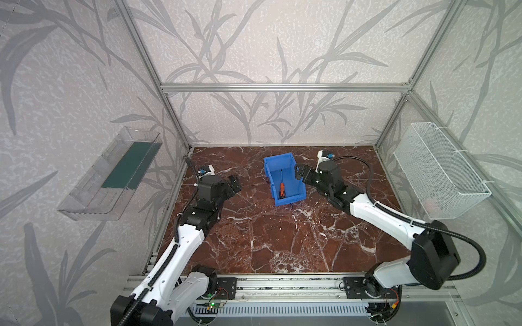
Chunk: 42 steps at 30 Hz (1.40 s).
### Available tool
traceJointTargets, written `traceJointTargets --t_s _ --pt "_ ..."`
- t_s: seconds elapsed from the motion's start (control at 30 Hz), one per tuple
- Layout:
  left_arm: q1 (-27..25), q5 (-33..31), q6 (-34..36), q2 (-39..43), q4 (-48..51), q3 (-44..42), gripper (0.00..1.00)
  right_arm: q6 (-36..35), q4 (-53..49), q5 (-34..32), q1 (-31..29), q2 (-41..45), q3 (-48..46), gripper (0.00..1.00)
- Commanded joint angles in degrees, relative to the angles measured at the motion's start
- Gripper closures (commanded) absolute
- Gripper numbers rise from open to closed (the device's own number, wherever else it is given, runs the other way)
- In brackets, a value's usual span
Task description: Put the screwdriver in the bin
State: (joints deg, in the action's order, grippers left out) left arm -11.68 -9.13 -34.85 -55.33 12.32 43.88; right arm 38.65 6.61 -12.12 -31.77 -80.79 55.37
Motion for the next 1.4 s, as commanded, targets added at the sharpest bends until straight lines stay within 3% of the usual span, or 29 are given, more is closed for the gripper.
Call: traceJointTargets --t_s 0.0,0.23,0.33,0.43,0.53,0.63,0.77,0.9,1.0,1.13,1.37 --pt "1.0 -13.5 5.4 -0.8 -1.9 -1.9 0.01 -11.5 2.6 -9.0 3.4 4.7 -5.2 0.01" --pt "1.7 -28.9 13.3 -3.9 -23.6 -13.5 0.01 -31.8 5.1 -22.6 7.5 7.0 -16.0 0.01" --pt "2.2 -34.4 13.6 -7.9 -23.1 -12.9 0.01 -36.6 9.7 -27.9 7.9 6.9 -20.6 0.01" --pt "2.1 -37.9 11.4 -13.3 -19.6 -10.3 0.01 -32.5 13.3 -35.0 7.9 7.2 -25.1 0.01" --pt "2.4 -43.3 10.0 -19.2 -18.3 -6.6 0.01 -29.0 16.1 -36.5 8.7 6.7 -28.0 0.01" --pt "2.3 -45.7 20.1 -25.0 -24.7 -4.6 0.01 -29.1 19.6 -36.7 9.6 4.1 -28.9 0.01" --pt "2.7 -44.1 25.7 -30.7 -31.9 -5.5 0.01 -30.8 18.5 -35.4 9.9 1.8 -26.7 0.01" --pt "3.9 -36.7 30.4 -33.8 -45.3 -9.5 0.01 -34.7 20.2 -30.9 9.8 0.9 -26.5 0.01" --pt "5.4 -30.0 31.7 -37.1 -44.5 -8.0 0.01 -36.7 21.2 -26.9 9.6 1.3 -27.1 0.01" --pt "5.4 -27.1 32.0 -37.0 -44.1 -7.9 0.01 -39.1 22.2 -24.7 9.7 0.8 -27.0 0.01" --pt "6.0 -22.9 32.3 -33.0 -59.3 -18.1 0.01 -48.8 45.9 -24.2 9.8 -3.5 -34.5 0.01"
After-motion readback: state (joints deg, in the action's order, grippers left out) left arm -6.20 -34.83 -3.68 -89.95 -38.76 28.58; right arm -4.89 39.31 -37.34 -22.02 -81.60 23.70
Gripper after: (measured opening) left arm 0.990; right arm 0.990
